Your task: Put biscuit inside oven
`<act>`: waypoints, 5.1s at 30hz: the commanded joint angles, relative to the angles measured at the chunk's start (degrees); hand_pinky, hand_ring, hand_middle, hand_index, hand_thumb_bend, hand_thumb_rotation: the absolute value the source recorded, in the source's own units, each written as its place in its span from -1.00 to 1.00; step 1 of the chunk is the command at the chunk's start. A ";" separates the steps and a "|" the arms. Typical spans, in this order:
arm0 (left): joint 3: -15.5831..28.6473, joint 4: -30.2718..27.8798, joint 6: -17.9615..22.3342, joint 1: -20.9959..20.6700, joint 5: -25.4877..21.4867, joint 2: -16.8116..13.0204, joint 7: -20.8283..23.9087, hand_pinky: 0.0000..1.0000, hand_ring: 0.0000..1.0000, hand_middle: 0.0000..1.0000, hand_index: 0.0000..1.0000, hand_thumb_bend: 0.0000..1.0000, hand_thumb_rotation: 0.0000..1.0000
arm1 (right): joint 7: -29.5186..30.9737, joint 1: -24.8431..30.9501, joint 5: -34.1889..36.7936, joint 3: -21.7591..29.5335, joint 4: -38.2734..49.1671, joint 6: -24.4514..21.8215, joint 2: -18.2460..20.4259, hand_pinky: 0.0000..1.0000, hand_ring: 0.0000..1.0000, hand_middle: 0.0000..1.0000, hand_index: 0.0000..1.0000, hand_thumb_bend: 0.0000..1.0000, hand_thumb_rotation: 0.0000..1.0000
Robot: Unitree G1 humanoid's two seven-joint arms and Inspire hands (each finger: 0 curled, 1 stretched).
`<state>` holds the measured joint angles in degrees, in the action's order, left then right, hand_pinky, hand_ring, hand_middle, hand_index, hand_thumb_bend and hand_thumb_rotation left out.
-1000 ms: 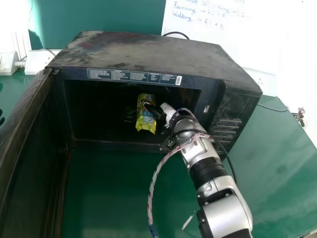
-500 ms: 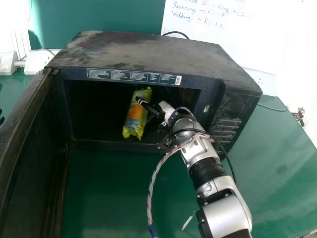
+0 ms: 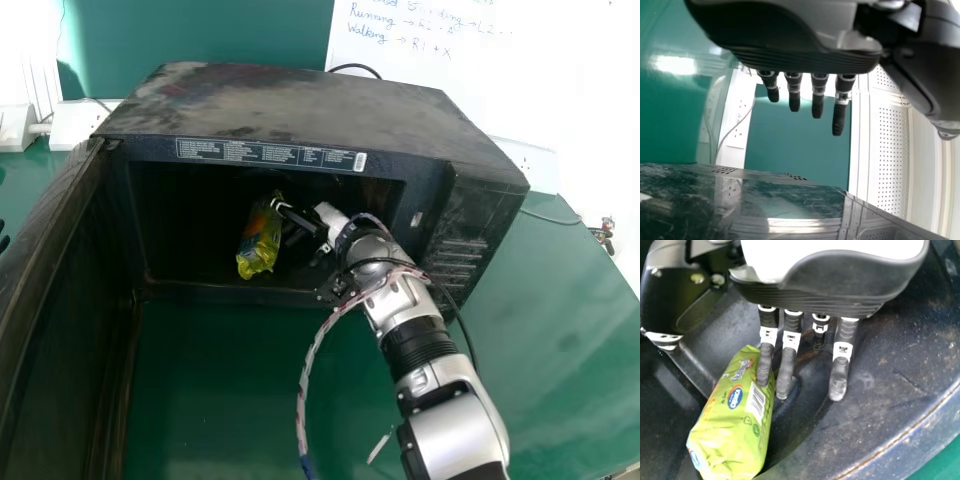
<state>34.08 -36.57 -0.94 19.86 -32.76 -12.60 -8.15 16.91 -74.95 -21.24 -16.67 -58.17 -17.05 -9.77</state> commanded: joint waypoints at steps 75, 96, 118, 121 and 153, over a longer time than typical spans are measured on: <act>0.89 2.00 0.19 -1.21 0.07 -0.97 -0.48 1.00 1.00 0.96 0.66 1.00 1.00 | 11.54 50.81 -11.30 2.28 91.15 -15.10 -17.79 0.31 0.54 0.62 0.62 0.91 -0.34; 1.04 3.26 0.19 -1.87 -0.02 -1.46 -0.57 1.00 1.00 0.96 0.66 1.00 1.00 | 8.34 65.75 -7.79 11.53 93.77 2.18 -21.26 0.47 0.65 0.74 0.61 0.93 -0.27; 2.31 7.18 0.85 -3.57 -0.78 -2.30 -2.71 1.00 1.00 0.96 0.64 1.00 0.99 | 6.28 76.97 -6.05 22.91 92.91 13.47 -24.00 0.47 0.69 0.75 0.62 0.92 -0.26; 2.60 8.19 1.16 -3.95 -0.36 -2.44 -3.07 1.00 1.00 0.96 0.64 1.00 0.99 | 5.82 78.36 -5.89 24.12 92.59 14.75 -24.31 0.46 0.69 0.75 0.62 0.91 -0.26; 4.85 19.39 3.36 -9.66 -4.26 -5.83 -8.11 1.00 1.00 0.97 0.65 0.99 0.95 | -0.70 84.95 -0.47 39.50 79.84 28.03 -26.47 0.40 0.63 0.71 0.57 0.93 -0.43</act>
<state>37.62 -17.81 2.02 10.26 -36.36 -17.85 -15.79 16.77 9.85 -22.49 21.63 22.94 9.95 -34.91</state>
